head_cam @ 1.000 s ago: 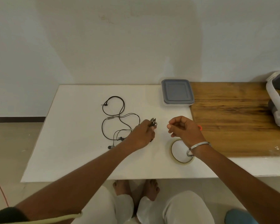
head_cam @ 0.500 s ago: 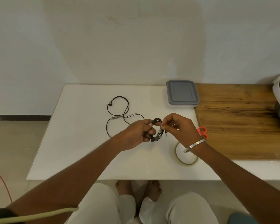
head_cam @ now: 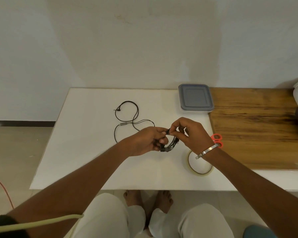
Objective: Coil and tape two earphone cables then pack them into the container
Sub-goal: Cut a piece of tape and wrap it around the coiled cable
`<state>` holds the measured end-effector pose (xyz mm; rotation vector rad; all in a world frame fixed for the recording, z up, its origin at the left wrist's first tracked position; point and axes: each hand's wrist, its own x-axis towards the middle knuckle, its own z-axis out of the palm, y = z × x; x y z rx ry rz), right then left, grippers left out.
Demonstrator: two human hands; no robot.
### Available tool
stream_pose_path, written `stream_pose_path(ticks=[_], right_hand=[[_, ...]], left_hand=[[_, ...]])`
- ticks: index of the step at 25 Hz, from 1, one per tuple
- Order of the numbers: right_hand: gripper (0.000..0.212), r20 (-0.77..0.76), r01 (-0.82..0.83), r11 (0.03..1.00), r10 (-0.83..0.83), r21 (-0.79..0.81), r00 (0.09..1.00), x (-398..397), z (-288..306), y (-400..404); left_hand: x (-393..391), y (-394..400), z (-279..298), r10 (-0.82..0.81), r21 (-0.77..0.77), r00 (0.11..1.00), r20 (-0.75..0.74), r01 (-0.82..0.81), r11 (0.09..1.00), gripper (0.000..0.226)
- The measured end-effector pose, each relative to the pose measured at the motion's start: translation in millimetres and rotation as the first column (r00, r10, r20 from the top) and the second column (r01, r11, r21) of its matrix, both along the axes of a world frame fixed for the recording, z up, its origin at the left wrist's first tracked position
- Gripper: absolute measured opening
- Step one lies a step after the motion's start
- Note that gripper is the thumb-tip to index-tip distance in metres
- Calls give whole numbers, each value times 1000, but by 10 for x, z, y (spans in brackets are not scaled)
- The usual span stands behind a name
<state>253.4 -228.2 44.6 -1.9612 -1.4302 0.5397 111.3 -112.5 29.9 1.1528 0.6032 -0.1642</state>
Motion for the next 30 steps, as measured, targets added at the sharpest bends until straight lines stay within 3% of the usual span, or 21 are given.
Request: stream_pose_path(ticks=[14, 25, 30], right_hand=[[1, 167, -97, 995, 91, 31, 982, 4, -30, -7], [37, -92, 120, 992, -115, 41, 989, 7, -62, 12], [34, 14, 89, 992, -90, 93, 996, -22, -86, -10]], left_hand=[[18, 12, 16, -79, 15, 997, 1, 79, 997, 30], [5, 86, 99, -185, 65, 982, -20, 186, 980, 31], [7, 89, 130, -187, 42, 982, -22, 188, 981, 31]])
